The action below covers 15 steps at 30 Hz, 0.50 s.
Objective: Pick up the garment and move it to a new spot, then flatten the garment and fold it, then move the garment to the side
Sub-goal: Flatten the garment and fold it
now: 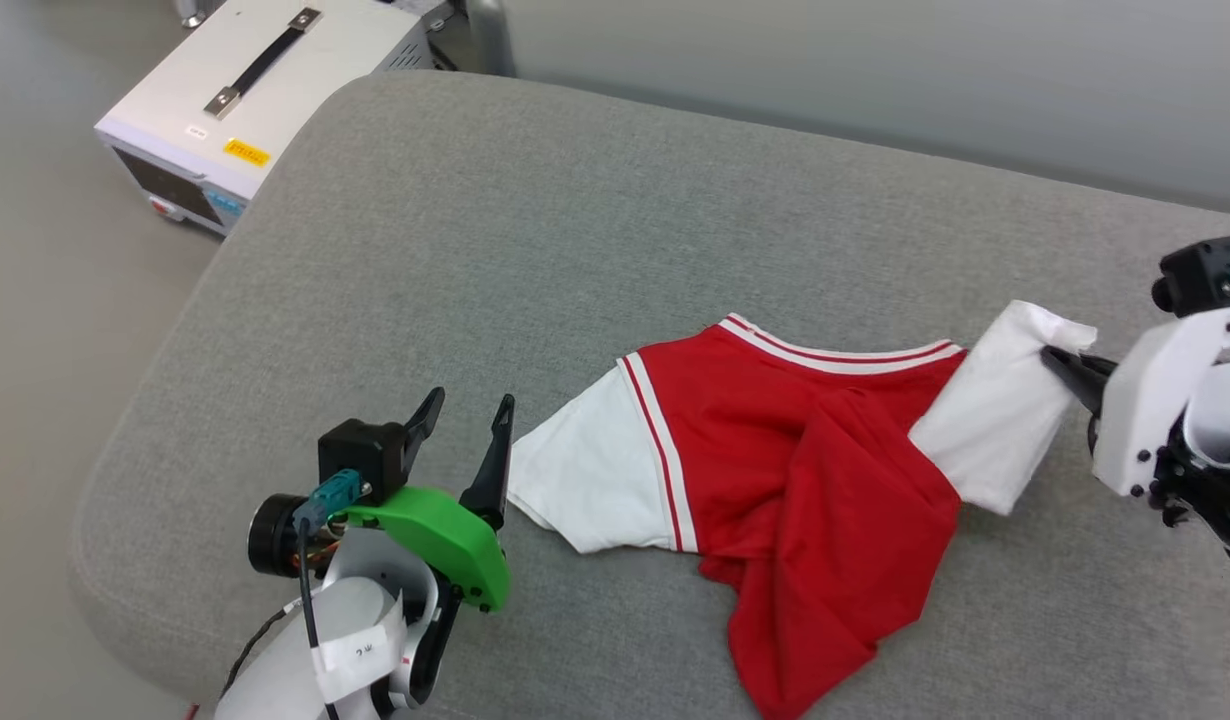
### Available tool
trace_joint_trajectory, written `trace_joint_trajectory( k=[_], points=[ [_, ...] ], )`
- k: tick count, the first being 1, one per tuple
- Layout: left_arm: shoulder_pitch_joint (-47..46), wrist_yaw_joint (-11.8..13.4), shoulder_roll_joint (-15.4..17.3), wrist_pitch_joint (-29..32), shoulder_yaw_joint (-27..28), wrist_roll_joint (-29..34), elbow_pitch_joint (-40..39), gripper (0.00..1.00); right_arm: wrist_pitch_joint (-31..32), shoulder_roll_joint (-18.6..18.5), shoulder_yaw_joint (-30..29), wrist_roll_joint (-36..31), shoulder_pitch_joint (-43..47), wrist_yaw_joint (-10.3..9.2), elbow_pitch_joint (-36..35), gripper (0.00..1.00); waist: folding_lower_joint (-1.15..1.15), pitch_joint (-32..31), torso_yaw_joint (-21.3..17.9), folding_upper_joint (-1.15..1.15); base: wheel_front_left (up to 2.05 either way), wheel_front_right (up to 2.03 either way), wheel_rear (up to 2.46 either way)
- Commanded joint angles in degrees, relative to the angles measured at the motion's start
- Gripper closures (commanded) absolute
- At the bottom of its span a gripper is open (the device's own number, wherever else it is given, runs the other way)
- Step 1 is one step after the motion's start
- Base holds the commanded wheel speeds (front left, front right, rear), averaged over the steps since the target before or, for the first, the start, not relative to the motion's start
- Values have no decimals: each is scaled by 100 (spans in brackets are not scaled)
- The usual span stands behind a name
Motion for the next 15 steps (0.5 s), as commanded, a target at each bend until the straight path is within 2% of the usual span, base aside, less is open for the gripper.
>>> trace_joint_trajectory(
  k=[1, 8, 15],
  points=[
    [115, 50, 60, 20, 14, -55, -63, 0, -178, -102, -125, 47, 230, -4, -112, 100, 0, -293, -364, 0, 0, 0, 0],
    [266, 131, 165, 142, -7, -93, -257, 0, -960, -286, -749, 143, 1189, -4, -436, 100, 0, -406, -747, 0, 0, 0, 0],
    [334, 158, 198, 242, -65, -116, -339, 0, -1177, -164, -1321, -28, 1954, -4, -155, 100, 0, -420, -1013, 0, 0, 0, 0]
  ],
)
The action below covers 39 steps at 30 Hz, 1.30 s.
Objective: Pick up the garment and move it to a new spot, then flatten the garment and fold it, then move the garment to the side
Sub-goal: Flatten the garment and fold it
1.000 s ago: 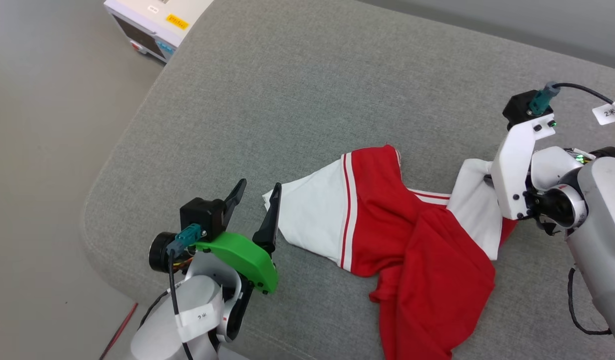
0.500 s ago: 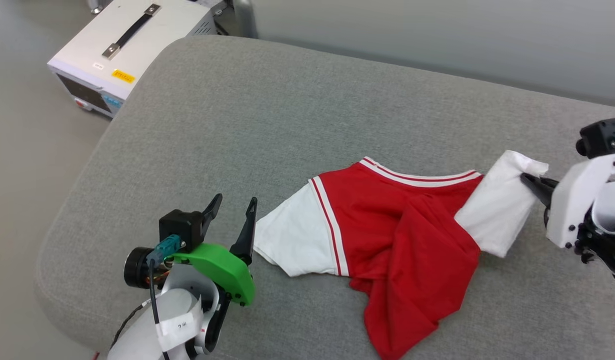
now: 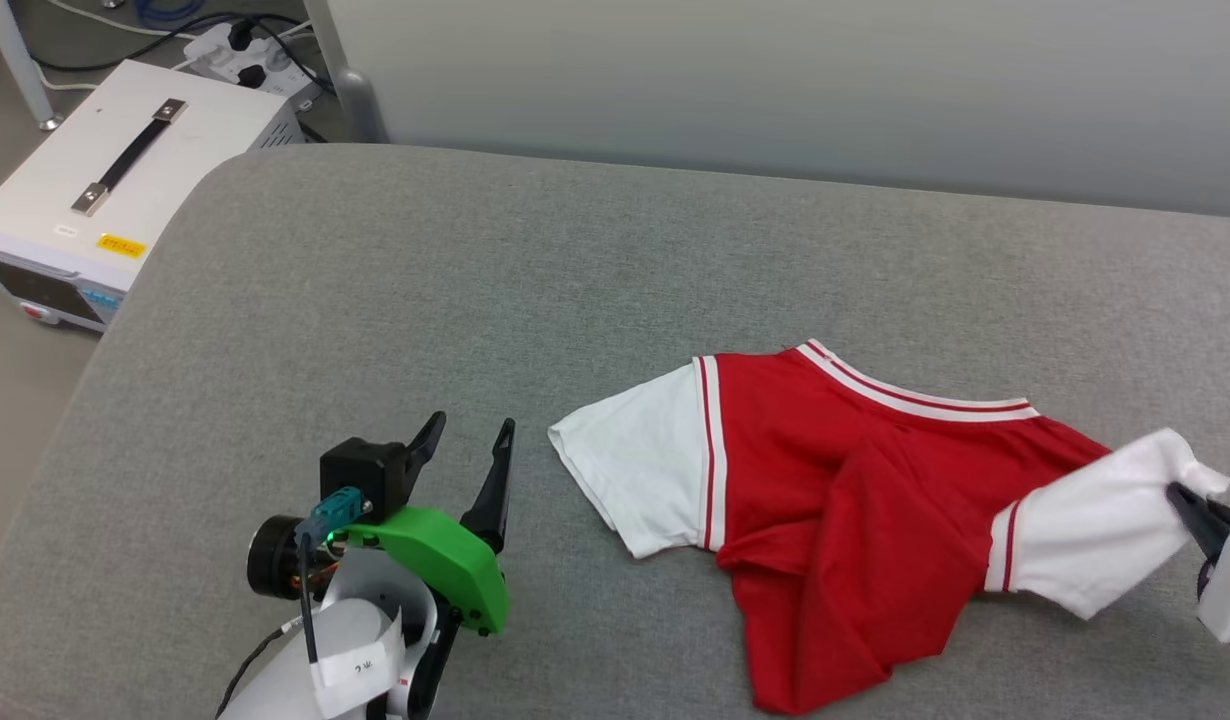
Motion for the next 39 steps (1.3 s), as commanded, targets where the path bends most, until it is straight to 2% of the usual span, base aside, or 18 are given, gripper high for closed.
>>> trace_joint_trajectory(
  k=[1, 2, 4, 5, 10, 14, 27, 34, 36, 39],
  points=[
    [99, 29, 39, 28, -8, -58, -14, 0, -70, 29, -107, -67, 156, -4, 155, 100, 0, -51, -143, 0, 0, 0, 0],
    [97, 27, 35, 35, -17, -60, -13, 0, -100, 39, -160, -105, 216, -4, 261, 100, 0, -53, -159, 0, 0, 0, 0],
    [93, 22, 19, 49, -39, -65, -2, 0, -136, 90, -310, -228, 328, -4, 570, 63, 0, -61, -194, 0, 0, 0, 0],
    [94, 17, 10, 57, -56, -67, 8, 0, -113, 116, -370, -330, 384, -4, 747, 0, 0, -72, -212, 0, 0, 0, 0],
    [119, 8, -5, 68, -89, -91, 45, 0, -152, 362, -775, -774, 401, -4, 1114, 0, 0, -122, -299, 0, 0, 0, 0],
    [148, 9, -2, 64, -100, -112, 66, 0, -292, 570, -936, -902, 324, -4, 859, 0, 0, -187, -365, 0, 0, 0, 0],
    [244, -76, 31, -133, -74, -161, -88, 0, -1274, 1052, -1084, -1199, 655, -4, -1091, 0, 0, -296, -522, 0, 0, 0, 0],
    [246, -37, 56, -225, -25, -128, -163, 0, -1735, 1448, -1138, -1484, 1081, -4, -1979, 0, 0, -92, -658, 0, 0, 0, 0],
    [97, -60, 115, -106, -69, -79, -184, 0, -1786, 1680, -1124, -1577, 1171, -4, -2257, 0, 0, 144, -760, 0, 0, 0, 0],
    [-118, -61, 209, 223, -120, -55, -131, 0, -1768, 1741, -1094, -1640, 1155, -4, -2367, 0, 0, 329, -851, 0, 0, 0, 0]
  ],
)
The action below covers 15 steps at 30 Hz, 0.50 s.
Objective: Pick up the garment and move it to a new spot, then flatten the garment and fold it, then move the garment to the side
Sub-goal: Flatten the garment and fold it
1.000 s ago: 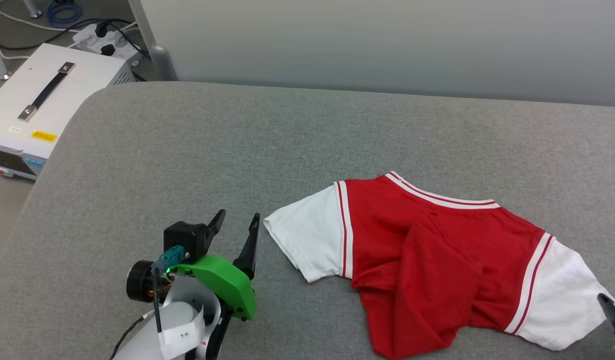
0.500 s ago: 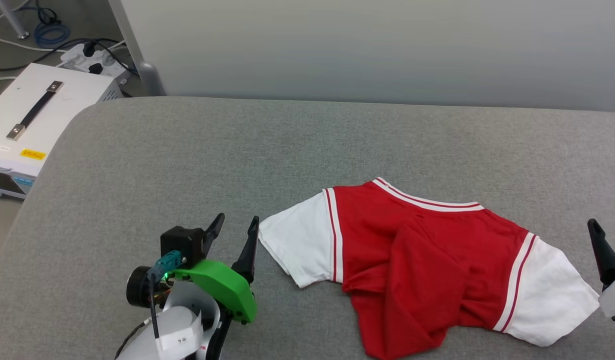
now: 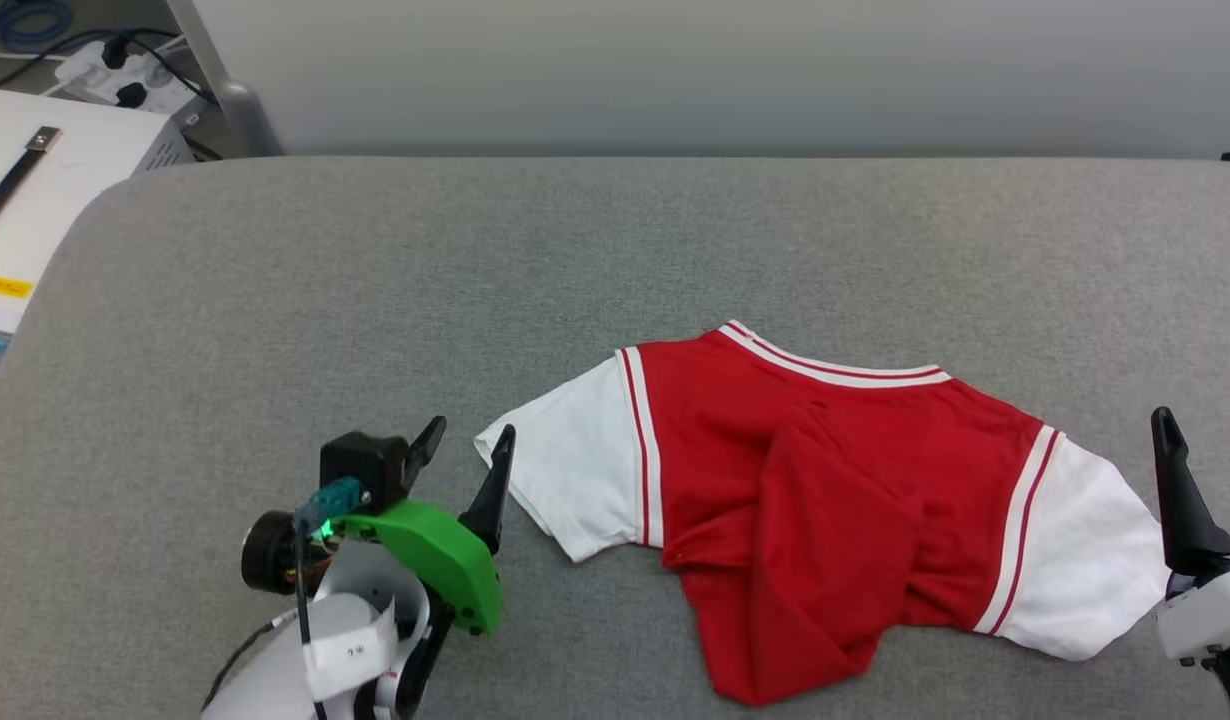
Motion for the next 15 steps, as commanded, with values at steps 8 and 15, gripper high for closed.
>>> trace_joint_trajectory(
  k=[8, 15],
  points=[
    [-988, 39, 359, 1719, -225, 27, 329, 0, 54, -32, 163, -176, -99, -4, -237, 0, 0, 612, -395, 0, 0, 0, 0],
    [-1381, 108, 629, 2964, -350, -94, 575, 0, 91, 43, 294, -266, -208, -4, -298, 0, 0, 864, -593, 0, 0, 0, 0]
  ],
)
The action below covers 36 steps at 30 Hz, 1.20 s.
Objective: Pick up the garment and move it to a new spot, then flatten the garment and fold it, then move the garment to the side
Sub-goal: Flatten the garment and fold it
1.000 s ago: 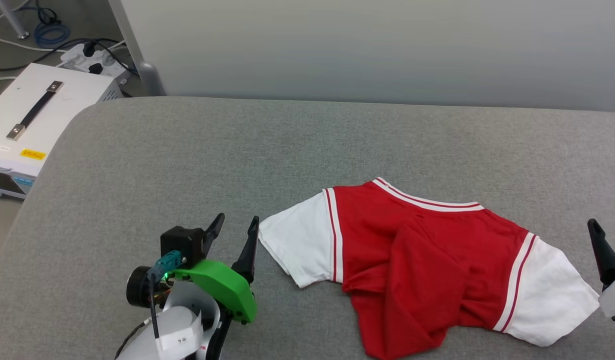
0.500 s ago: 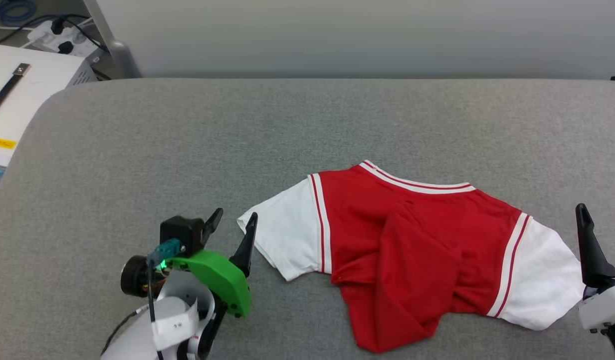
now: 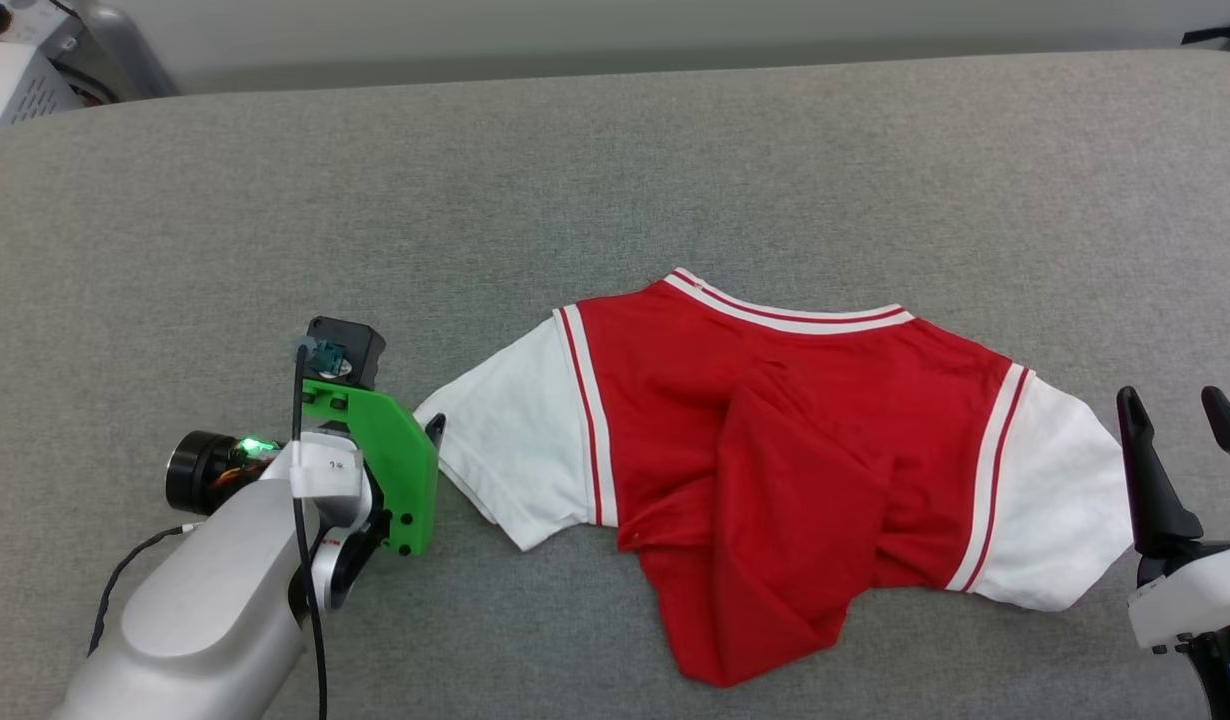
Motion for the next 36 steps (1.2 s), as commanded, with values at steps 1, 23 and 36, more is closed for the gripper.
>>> trace_joint_trajectory(
  k=[1, 23, 36],
  points=[
    [-92, -10, 59, 139, -25, -38, 12, 0, 3, 31, 11, -31, -103, -4, -36, 0, 0, 157, -135, 0, 0, 0, 0],
    [190, 71, -53, 71, -81, -205, 65, 100, 626, -48, 74, -7, -92, -4, 172, 0, 0, 43, 39, 0, 0, 0, 0],
    [686, 614, 658, -273, 306, -93, -1899, 100, 3491, -761, -272, 605, -296, -4, 699, 0, 0, -132, 412, 0, 0, 0, 0]
  ],
)
